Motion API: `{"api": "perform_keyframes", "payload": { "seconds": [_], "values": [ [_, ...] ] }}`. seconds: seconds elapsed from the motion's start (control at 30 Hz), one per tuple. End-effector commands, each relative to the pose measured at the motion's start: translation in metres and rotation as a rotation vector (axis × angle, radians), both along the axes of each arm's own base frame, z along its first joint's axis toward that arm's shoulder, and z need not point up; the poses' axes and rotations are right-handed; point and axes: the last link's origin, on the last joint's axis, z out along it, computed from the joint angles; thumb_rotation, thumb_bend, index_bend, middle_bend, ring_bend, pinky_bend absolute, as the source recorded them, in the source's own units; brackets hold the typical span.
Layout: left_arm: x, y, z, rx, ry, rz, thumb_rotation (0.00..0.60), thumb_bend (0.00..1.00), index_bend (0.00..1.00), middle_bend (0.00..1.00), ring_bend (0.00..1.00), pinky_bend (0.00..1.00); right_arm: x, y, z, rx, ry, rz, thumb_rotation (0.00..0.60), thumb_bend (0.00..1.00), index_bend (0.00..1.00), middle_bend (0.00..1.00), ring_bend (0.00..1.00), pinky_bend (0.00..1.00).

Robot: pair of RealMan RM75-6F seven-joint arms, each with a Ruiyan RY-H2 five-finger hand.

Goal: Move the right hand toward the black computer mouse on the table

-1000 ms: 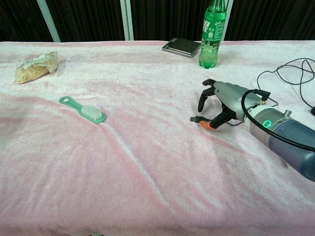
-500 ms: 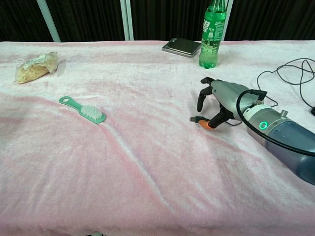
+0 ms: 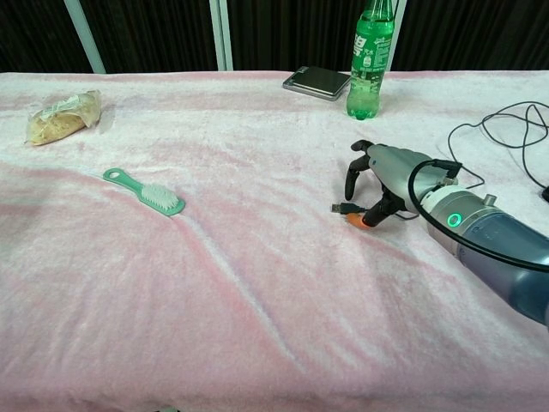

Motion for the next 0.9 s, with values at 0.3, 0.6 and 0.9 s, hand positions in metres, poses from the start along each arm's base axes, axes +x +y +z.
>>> {"api": "perform_keyframes", "payload": {
  "seconds": [0.3, 0.6, 0.9],
  "values": [
    [0.000, 0.000, 0.000, 0.001, 0.000, 0.000, 0.600, 0.34, 0.16, 0.06, 0.00, 0.00, 0.000, 0.000, -0.002, 0.010, -0.001, -0.008, 0.600, 0.28, 0.55, 0.03, 0.03, 0.16],
    [0.000, 0.000, 0.001, 0.001, 0.000, 0.001, 0.600, 0.34, 0.16, 0.06, 0.00, 0.00, 0.002, -0.001, -0.002, 0.010, -0.019, -0.008, 0.600, 0.31, 0.57, 0.03, 0.03, 0.16],
    [0.000, 0.000, 0.000, -0.001, 0.000, 0.001, 0.600, 0.34, 0.16, 0.06, 0.00, 0.00, 0.008, -0.003, 0.022, -0.011, -0.130, -0.009, 0.600, 0.32, 0.58, 0.03, 0.03, 0.16]
  ]
}}
